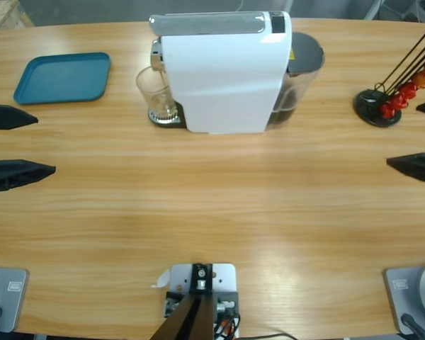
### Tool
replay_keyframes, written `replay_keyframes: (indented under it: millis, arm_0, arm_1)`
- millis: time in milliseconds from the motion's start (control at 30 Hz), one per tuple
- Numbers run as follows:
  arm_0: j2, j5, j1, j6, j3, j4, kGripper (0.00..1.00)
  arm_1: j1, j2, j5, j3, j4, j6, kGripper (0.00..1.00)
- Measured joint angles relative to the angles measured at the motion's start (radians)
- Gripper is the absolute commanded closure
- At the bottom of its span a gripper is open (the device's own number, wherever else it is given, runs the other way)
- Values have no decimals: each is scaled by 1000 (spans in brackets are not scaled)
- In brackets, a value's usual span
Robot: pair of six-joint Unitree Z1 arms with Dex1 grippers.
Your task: Pour coffee
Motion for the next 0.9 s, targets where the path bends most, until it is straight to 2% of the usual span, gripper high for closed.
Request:
replay_keyframes:
  millis: [133, 333, 767, 900]
  arm_0:
    - [-46, 0, 0, 2, 25, -16, 4]
    - [-116, 0, 1, -15, 155, -115, 9]
    - [-173, 3, 1, -41, 245, -256, 4]
    - [-232, 63, 1, -80, 290, -313, 0]
  arm_1:
    - [0, 17, 0, -14, 5, -1, 0]
    - [0, 30, 0, -22, 5, -13, 0]
    - [0, 38, 0, -30, -10, -24, 0]
    - [0, 38, -3, -29, -10, -24, 0]
